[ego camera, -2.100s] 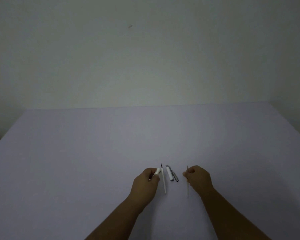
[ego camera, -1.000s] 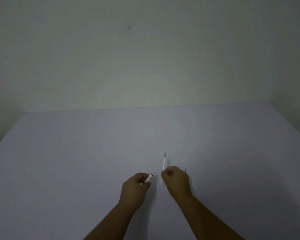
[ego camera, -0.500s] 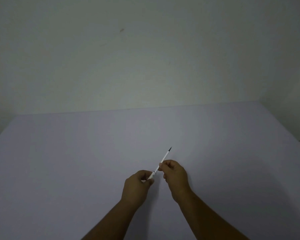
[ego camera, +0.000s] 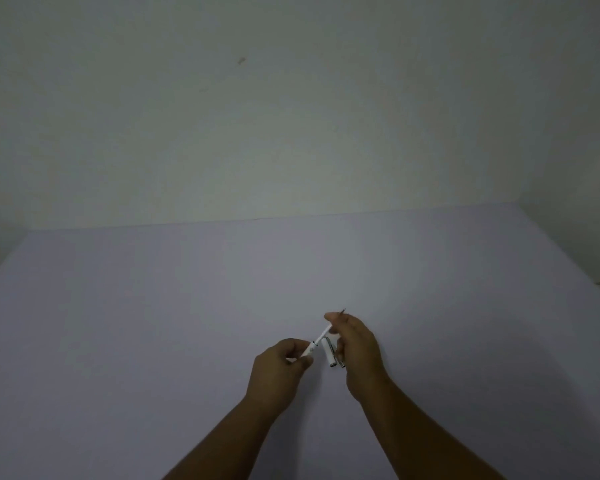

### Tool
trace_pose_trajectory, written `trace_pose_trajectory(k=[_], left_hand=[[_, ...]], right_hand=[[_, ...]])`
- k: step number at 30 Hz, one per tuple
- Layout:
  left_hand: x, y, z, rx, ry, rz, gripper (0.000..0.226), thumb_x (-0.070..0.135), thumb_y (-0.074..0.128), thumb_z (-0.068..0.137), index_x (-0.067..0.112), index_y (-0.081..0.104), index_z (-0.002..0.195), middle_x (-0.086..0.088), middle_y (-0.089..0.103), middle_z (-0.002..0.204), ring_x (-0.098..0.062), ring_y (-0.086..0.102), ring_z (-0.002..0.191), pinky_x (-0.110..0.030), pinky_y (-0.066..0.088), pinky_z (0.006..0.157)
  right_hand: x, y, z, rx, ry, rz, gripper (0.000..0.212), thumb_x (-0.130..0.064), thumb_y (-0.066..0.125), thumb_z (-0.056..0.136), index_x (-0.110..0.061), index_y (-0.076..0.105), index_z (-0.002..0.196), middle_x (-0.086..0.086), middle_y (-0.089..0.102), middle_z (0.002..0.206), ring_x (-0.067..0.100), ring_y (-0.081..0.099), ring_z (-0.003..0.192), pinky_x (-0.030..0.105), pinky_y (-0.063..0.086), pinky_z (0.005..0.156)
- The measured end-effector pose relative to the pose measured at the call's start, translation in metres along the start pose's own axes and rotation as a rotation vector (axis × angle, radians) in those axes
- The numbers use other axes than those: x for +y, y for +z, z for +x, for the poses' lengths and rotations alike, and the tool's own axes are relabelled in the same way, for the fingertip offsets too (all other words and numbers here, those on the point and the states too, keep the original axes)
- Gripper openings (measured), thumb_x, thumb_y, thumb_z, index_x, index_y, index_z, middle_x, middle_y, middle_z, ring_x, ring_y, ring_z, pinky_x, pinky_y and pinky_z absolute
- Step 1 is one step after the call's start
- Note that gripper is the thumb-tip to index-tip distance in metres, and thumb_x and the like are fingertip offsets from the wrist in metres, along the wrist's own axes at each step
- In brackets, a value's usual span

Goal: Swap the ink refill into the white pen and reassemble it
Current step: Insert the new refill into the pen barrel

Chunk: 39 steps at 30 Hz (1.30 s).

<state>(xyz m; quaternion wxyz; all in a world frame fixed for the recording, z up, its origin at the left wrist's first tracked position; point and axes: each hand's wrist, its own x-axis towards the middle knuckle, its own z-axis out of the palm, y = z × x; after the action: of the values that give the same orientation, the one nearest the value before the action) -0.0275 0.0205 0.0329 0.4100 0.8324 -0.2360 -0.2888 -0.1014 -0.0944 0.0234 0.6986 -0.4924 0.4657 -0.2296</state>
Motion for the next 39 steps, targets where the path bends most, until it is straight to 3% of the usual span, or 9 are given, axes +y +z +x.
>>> trace_pose_trajectory(k=[3,8,11,14,17,20,29,34,39], left_hand=[[0.002,0.001,0.002,-0.004,0.01,0.001,0.014,0.02,0.065,0.086,0.024,0.071,0.098,0.017,0.063,0.084,0.007,0.055,0.071,-0.004,0.035,0.058],[0.004,0.004,0.003,-0.026,0.019,-0.01,0.016,0.021,0.063,0.087,0.024,0.069,0.101,0.016,0.063,0.085,0.003,0.056,0.073,-0.006,0.038,0.061],[-0.001,0.002,0.004,-0.024,0.006,-0.023,0.014,0.021,0.062,0.087,0.03,0.066,0.097,0.019,0.061,0.081,0.003,0.055,0.069,-0.003,0.04,0.054],[-0.005,-0.001,0.004,-0.015,-0.018,-0.038,0.015,0.023,0.061,0.088,0.034,0.061,0.098,0.019,0.058,0.081,0.002,0.055,0.07,-0.007,0.038,0.055],[-0.009,-0.004,0.003,-0.022,-0.035,-0.08,0.018,0.024,0.06,0.089,0.035,0.06,0.102,0.015,0.06,0.082,0.001,0.056,0.072,-0.012,0.041,0.059],[-0.011,-0.007,0.002,-0.027,-0.051,-0.101,0.021,0.024,0.06,0.089,0.034,0.061,0.107,0.015,0.062,0.081,0.0,0.057,0.073,-0.013,0.042,0.061],[-0.011,-0.009,-0.005,-0.05,-0.043,-0.101,0.029,0.026,0.057,0.09,0.044,0.057,0.112,0.01,0.065,0.085,-0.012,0.062,0.078,-0.017,0.045,0.062],[-0.004,-0.01,-0.009,-0.074,-0.021,-0.079,0.028,0.024,0.055,0.091,0.041,0.057,0.114,0.009,0.063,0.088,-0.012,0.061,0.081,-0.018,0.045,0.061],[0.005,-0.01,-0.015,-0.08,0.02,-0.066,0.027,0.022,0.055,0.092,0.037,0.058,0.114,0.005,0.063,0.09,-0.014,0.06,0.083,-0.016,0.045,0.063]], right_hand=[[-0.006,-0.003,0.007,-0.021,-0.063,-0.113,0.02,-0.021,0.065,0.082,-0.022,0.066,0.062,-0.011,0.053,0.052,0.006,0.046,0.049,0.019,0.038,0.038],[0.004,-0.006,0.007,-0.209,-0.057,-0.282,0.019,-0.028,0.067,0.08,-0.02,0.067,0.063,-0.008,0.06,0.059,0.01,0.053,0.06,0.027,0.043,0.054],[0.003,-0.011,0.015,-0.125,-0.075,-0.272,0.018,-0.034,0.065,0.083,-0.021,0.07,0.071,-0.006,0.065,0.07,0.012,0.058,0.069,0.029,0.047,0.064],[0.007,-0.024,0.028,0.014,-0.195,-0.715,0.019,-0.025,0.057,0.088,-0.011,0.07,0.088,0.005,0.071,0.089,0.022,0.063,0.089,0.034,0.05,0.083],[0.019,-0.03,0.031,-0.05,-0.231,-1.157,0.021,-0.017,0.048,0.088,-0.008,0.068,0.09,0.012,0.07,0.095,0.027,0.063,0.09,0.036,0.052,0.078],[0.031,-0.031,0.031,-0.044,-0.223,-1.267,0.021,-0.019,0.048,0.091,-0.009,0.065,0.09,0.012,0.069,0.095,0.026,0.064,0.087,0.036,0.052,0.074],[0.03,-0.026,0.031,0.054,-0.222,-1.101,0.024,-0.017,0.054,0.086,-0.003,0.066,0.101,0.017,0.068,0.099,0.031,0.063,0.093,0.039,0.054,0.081],[-0.013,-0.01,0.019,0.017,-0.115,-0.356,0.006,-0.018,0.062,0.082,-0.019,0.068,0.081,-0.005,0.067,0.076,0.013,0.059,0.073,0.029,0.047,0.071],[-0.037,0.0,0.009,-0.046,-0.088,-0.128,0.004,-0.016,0.067,0.08,-0.019,0.068,0.082,0.006,0.07,0.084,0.014,0.049,0.063,0.027,0.042,0.06]])
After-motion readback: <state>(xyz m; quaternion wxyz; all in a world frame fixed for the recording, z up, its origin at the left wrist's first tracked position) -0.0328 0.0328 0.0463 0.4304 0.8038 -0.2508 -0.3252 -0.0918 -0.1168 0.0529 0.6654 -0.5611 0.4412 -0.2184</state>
